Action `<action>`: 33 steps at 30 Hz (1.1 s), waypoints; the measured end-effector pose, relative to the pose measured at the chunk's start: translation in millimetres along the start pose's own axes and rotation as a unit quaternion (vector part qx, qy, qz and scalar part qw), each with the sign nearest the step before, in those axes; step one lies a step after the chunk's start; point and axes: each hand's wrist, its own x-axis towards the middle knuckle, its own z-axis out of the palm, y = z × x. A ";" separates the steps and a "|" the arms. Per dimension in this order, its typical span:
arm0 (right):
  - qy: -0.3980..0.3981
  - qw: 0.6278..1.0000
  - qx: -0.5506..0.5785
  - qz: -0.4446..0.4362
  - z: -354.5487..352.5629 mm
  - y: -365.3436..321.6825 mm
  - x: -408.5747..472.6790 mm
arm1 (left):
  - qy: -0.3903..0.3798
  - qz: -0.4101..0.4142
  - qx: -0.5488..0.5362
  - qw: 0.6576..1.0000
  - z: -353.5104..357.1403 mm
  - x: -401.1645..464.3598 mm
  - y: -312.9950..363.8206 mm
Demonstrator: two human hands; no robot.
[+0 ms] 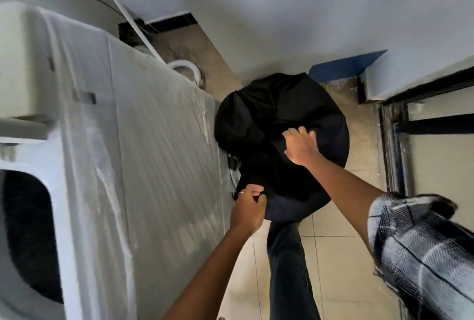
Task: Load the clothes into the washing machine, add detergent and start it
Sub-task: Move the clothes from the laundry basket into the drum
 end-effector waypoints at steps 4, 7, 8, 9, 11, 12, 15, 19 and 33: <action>-0.062 0.995 -0.070 0.019 30.4 -0.8 17.6 | -0.013 0.016 0.025 0.999 11.4 10.2 -9.7; -0.071 0.990 -0.120 0.026 47.9 -1.5 6.1 | -0.022 0.011 0.030 0.999 10.6 9.8 -18.5; -0.062 0.991 -0.112 0.030 52.1 -4.7 -1.5 | -0.026 0.007 0.029 0.999 8.3 8.8 -21.6; -0.041 0.995 -0.089 0.035 54.1 -8.4 -10.6 | -0.029 0.004 0.025 0.999 4.9 7.4 -23.6; 0.026 0.998 -0.026 0.057 49.6 -17.1 -30.4 | -0.029 -0.001 0.011 1.000 -3.1 4.0 -23.6; 0.057 0.996 0.006 0.067 41.8 -22.0 -42.0 | -0.027 0.002 0.006 1.000 -8.3 0.4 -21.4; 0.108 0.982 0.132 0.087 6.8 -34.2 -77.4 | -0.018 0.031 -0.001 0.999 -25.1 -14.3 -7.8; 0.181 0.944 0.272 0.035 -61.2 -45.5 -130.4 | -0.010 0.091 -0.017 0.996 -48.7 -41.8 15.6; 0.370 0.693 0.592 -0.180 -281.1 -240.4 -448.4 | -0.020 0.306 -0.190 0.933 -173.2 -178.5 38.5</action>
